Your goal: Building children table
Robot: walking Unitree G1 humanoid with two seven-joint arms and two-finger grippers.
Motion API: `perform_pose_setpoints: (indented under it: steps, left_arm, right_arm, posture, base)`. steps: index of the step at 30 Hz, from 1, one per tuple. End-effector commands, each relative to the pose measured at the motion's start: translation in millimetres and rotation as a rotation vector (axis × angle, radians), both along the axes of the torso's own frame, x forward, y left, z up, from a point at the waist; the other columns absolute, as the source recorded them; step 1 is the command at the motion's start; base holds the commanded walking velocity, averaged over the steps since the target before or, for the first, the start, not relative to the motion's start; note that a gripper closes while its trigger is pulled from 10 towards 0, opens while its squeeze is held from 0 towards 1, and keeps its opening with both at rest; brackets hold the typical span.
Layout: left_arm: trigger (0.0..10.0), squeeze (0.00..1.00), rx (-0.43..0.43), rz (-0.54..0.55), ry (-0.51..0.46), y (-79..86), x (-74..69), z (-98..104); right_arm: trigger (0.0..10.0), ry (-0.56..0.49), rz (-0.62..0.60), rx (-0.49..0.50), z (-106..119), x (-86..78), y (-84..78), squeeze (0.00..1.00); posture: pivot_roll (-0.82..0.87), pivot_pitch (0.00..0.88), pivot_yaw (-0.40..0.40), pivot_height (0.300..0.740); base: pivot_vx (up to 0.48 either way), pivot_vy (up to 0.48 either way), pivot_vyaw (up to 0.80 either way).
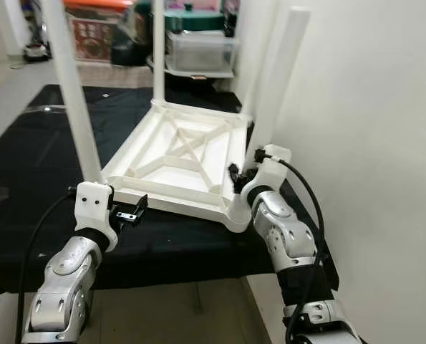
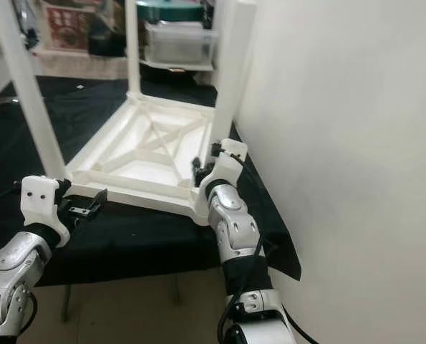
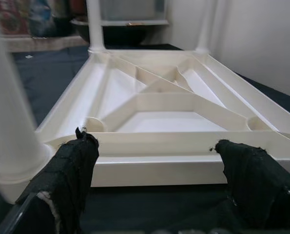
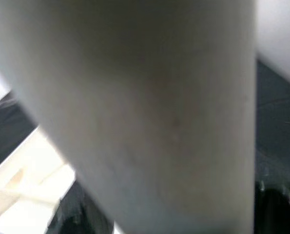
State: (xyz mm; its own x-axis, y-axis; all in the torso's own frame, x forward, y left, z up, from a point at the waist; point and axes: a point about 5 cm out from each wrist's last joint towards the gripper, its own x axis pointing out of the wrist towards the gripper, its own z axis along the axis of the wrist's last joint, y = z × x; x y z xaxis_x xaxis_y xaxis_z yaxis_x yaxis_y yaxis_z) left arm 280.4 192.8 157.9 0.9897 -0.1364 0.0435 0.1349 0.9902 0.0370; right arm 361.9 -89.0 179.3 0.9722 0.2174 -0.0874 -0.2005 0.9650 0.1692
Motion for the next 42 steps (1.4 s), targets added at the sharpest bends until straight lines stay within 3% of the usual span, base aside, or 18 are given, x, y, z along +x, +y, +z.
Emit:
perform_pose_setpoints:
  steps: [1,2,9,10,12,13,15,17,21,25,30,31,35,36,37,38,39,42]
  left_arm:
    - [10.0,0.00,-0.016,-0.017,0.008,-3.9,0.6,0]
    - [10.0,0.00,-0.017,-0.016,0.007,-3.4,0.8,0]
    - [10.0,0.00,-0.025,-0.016,0.004,-3.2,2.0,1]
    - [10.0,0.00,-0.026,-0.018,0.004,-3.5,2.3,1]
    - [10.0,0.00,-0.026,-0.018,0.004,-3.8,2.5,1]
    - [10.0,0.00,-0.027,-0.019,0.003,-4.5,2.8,1]
    - [10.0,0.00,-0.027,-0.017,0.002,-5.2,3.0,1]
    - [10.0,0.00,-0.028,-0.014,0.001,-4.8,2.1,1]
    - [10.0,0.00,-0.030,-0.012,0.000,-4.1,0.9,1]
    - [10.0,0.00,-0.035,-0.018,-0.002,-5.1,0.2,2]
    - [10.0,0.00,-0.035,-0.024,0.000,-5.9,0.7,2]
    - [10.0,0.00,-0.035,-0.026,0.001,-6.1,1.1,2]
    - [10.0,0.00,-0.035,-0.028,0.002,-6.4,2.0,2]
    - [10.0,0.00,-0.035,-0.028,0.002,-6.3,2.0,2]
    - [10.0,0.00,-0.034,-0.028,0.001,-6.5,2.2,2]
    - [10.0,0.00,-0.034,-0.026,-0.001,-6.2,2.3,2]
    - [10.0,0.00,-0.035,-0.022,-0.003,-5.7,2.6,2]
    - [10.0,0.00,-0.036,-0.021,-0.004,-5.3,2.8,2]
  right_arm:
    - [10.0,-0.035,0.069,0.006,10,2.5,10.2,1.00]
    - [10.0,-0.061,0.187,0.037,20,5.7,17.0,0.00]
    - [10.0,-0.282,0.875,-0.021,48,-30.0,34.4,0.00]
    - [7.4,-0.265,0.960,-0.052,40,-36.5,37.9,0.00]
    - [7.4,-0.250,1.009,-0.071,34,-40.1,39.9,0.00]
    - [0.0,-0.182,0.981,-0.154,12,-33.5,44.0,0.00]
    - [0.0,-0.109,0.825,-0.253,-12,-18.0,44.6,0.00]
    - [0.0,0.061,0.456,-0.214,-27,7.8,30.8,0.00]
    - [0.0,0.173,0.148,-0.196,-36,20.8,7.2,0.00]
    - [0.0,0.248,-0.481,-0.094,-46,12.5,-59.0,0.00]
    - [0.0,0.248,-0.333,-0.108,-46,1.0,-34.1,0.00]
    - [10.0,0.234,-0.174,-0.091,-44,-0.4,-15.1,0.00]
    - [10.0,0.147,0.008,-0.020,-33,-0.2,11.1,0.00]
    - [10.0,0.121,0.004,-0.003,-29,1.1,10.4,1.00]
    - [10.0,0.087,0.037,-0.002,-23,4.1,11.8,1.00]
    - [10.0,0.058,0.128,0.016,-14,7.2,17.1,0.82]
    - [10.0,-0.023,0.332,0.057,5,6.6,27.4,0.00]
    - [10.0,-0.088,0.459,0.084,18,1.0,33.2,0.00]
  posture:
    - [0.10,0.000,-0.118,0.740]
    - [0.10,0.000,-0.119,0.740]
    - [0.10,0.000,-0.124,0.740]
    - [0.11,0.000,-0.129,0.740]
    - [0.11,0.000,-0.129,0.740]
    - [0.12,0.000,-0.137,0.740]
    - [0.12,0.000,-0.139,0.740]
    - [0.12,0.000,-0.142,0.740]
    - [0.12,0.000,-0.142,0.740]
    - [0.11,0.000,-0.132,0.740]
    - [0.10,0.000,-0.125,0.740]
    - [0.09,0.000,-0.120,0.740]
    - [0.09,0.000,-0.120,0.740]
    - [0.09,0.000,-0.120,0.740]
    - [0.10,0.000,-0.129,0.740]
    - [0.10,0.000,-0.131,0.740]
    - [0.10,0.000,-0.131,0.740]
    - [0.10,0.000,-0.131,0.740]
  base:
    - [0.000,0.000,0.00]
    - [0.000,0.000,0.00]
    - [0.000,0.000,0.00]
    - [0.000,0.000,0.00]
    - [0.000,0.000,0.00]
    - [0.000,0.000,0.00]
    - [0.000,0.000,0.00]
    - [0.000,0.000,0.00]
    - [0.000,0.000,0.00]
    - [0.000,0.000,0.00]
    - [0.000,0.000,0.00]
    - [0.000,0.000,0.00]
    - [0.000,0.000,0.00]
    - [0.000,0.000,0.00]
    - [0.000,0.000,0.00]
    - [0.000,0.000,0.00]
    - [0.000,0.000,0.00]
    - [0.000,0.000,0.00]
